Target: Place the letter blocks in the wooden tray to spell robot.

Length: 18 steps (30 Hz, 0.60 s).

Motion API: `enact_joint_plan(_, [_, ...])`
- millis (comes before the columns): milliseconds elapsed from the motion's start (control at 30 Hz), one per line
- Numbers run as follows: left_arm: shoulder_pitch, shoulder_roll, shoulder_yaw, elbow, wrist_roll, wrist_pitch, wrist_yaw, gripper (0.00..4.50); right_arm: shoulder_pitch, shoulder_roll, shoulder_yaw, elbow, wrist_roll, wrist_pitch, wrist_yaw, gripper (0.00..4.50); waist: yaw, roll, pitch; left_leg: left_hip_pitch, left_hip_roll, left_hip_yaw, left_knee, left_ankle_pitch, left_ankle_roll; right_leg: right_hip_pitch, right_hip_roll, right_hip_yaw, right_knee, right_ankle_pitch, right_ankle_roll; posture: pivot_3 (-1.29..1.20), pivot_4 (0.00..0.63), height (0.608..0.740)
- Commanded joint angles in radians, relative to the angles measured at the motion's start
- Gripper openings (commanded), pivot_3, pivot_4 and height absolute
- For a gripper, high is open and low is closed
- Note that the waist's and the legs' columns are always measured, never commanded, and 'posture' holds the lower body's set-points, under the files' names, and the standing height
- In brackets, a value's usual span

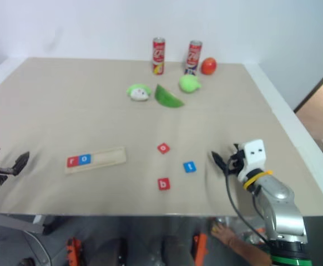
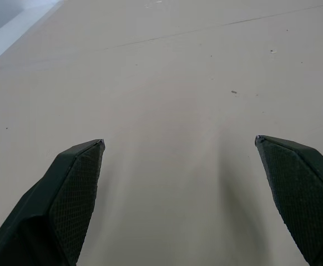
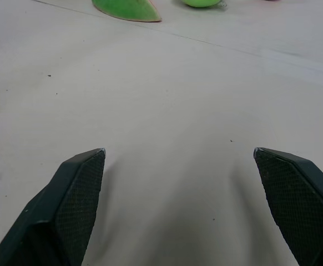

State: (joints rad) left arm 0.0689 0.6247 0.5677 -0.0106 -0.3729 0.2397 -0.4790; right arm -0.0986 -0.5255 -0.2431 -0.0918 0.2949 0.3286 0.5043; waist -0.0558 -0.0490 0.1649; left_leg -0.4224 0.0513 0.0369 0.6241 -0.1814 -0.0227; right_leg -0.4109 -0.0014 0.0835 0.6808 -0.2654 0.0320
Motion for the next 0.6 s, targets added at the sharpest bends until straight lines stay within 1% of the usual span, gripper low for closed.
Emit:
enact_joint_plan(33, [-0.014, 0.011, 0.025, -0.009, -0.001, -0.022, 0.008, 4.5, -0.014, -0.014, -0.028, 0.002, 0.003, -0.022, 0.002, 4.42, 0.0, 0.0, 0.0, 0.0, 0.0, 0.0, 0.0, 0.0, 0.0, 0.0, 0.0, 0.0, 0.0, 0.0, 0.0, 0.0, 0.15, 0.74])
enact_joint_plan(300, [-0.012, 0.006, 0.0, -0.02, -0.003, -0.047, -0.023, 4.5, -0.023, -0.014, -0.022, 0.034, 0.003, -0.033, 0.015, 4.42, 0.003, 0.0, 0.0, 0.0, 0.0, 0.0, 0.0, 0.0, 0.0, 0.0, 0.0, 0.0, 0.0, 0.0, 0.0, 0.0, 0.15, 0.74])
enact_joint_plan(433, [-0.01, 0.007, -0.001, -0.023, -0.003, -0.048, -0.027, 4.5, -0.028, -0.02, -0.012, 0.048, -0.019, -0.079, 0.029, 4.42, 0.003, 0.0, 0.0, 0.0, 0.0, 0.0, 0.0, 0.0, 0.0, 0.0, 0.0, 0.0, 0.0, 0.0, 0.0, 0.0, 0.15, 0.74])
enact_joint_plan(500, [-0.012, 0.01, -0.002, -0.021, -0.003, -0.05, -0.034, 4.5, -0.032, -0.022, -0.006, 0.055, -0.023, -0.104, 0.045, 4.42, 0.004, 0.0, 0.0, 0.0, 0.0, 0.0, 0.0, 0.0, 0.0, 0.0, 0.0, 0.0, 0.0, 0.0, 0.0, 0.0, 0.15, 0.74])
enact_joint_plan(600, [-0.042, 0.043, -0.022, -0.015, -0.004, -0.055, -0.082, 4.5, -0.051, -0.029, 0.01, 0.059, 0.006, -0.119, 0.12, 4.42, 0.005, 0.0, 0.0, 0.0, 0.0, 0.0, 0.0, 0.0, 0.0, 0.0, 0.0, 0.0, 0.0, 0.0, 0.0, 0.0, 0.15, 0.74])
